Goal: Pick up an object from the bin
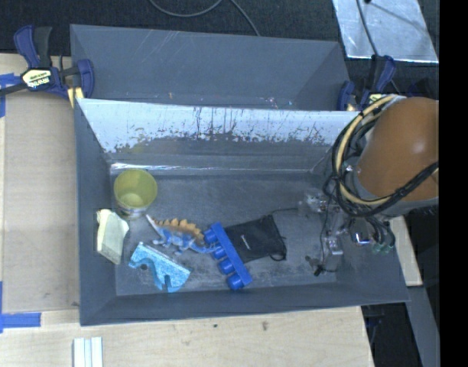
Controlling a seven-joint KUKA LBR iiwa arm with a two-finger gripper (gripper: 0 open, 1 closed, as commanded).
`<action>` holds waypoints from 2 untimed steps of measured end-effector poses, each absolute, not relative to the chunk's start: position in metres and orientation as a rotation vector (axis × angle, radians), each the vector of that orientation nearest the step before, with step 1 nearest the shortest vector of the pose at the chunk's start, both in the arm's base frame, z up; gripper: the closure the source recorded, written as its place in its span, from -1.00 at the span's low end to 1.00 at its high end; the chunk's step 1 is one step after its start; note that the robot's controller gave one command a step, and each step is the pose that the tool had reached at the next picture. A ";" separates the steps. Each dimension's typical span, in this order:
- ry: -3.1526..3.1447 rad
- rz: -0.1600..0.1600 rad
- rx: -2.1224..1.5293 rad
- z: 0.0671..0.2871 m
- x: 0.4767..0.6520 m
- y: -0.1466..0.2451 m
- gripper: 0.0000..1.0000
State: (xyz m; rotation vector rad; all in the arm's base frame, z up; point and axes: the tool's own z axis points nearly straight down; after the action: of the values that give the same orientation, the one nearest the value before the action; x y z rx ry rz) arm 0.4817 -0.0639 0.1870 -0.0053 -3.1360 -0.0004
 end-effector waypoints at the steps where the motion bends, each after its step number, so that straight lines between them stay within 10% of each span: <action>1: -3.145 0.001 -0.002 0.191 0.483 -0.064 -1.00; 2: -3.142 0.002 -0.075 0.179 0.509 -0.026 -1.00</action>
Offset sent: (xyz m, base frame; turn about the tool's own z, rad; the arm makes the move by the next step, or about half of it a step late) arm 0.0385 0.0605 -0.0145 0.0581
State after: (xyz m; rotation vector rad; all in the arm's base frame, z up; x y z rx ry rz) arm 0.5090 -0.0259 0.1793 -0.0746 -3.1418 0.0018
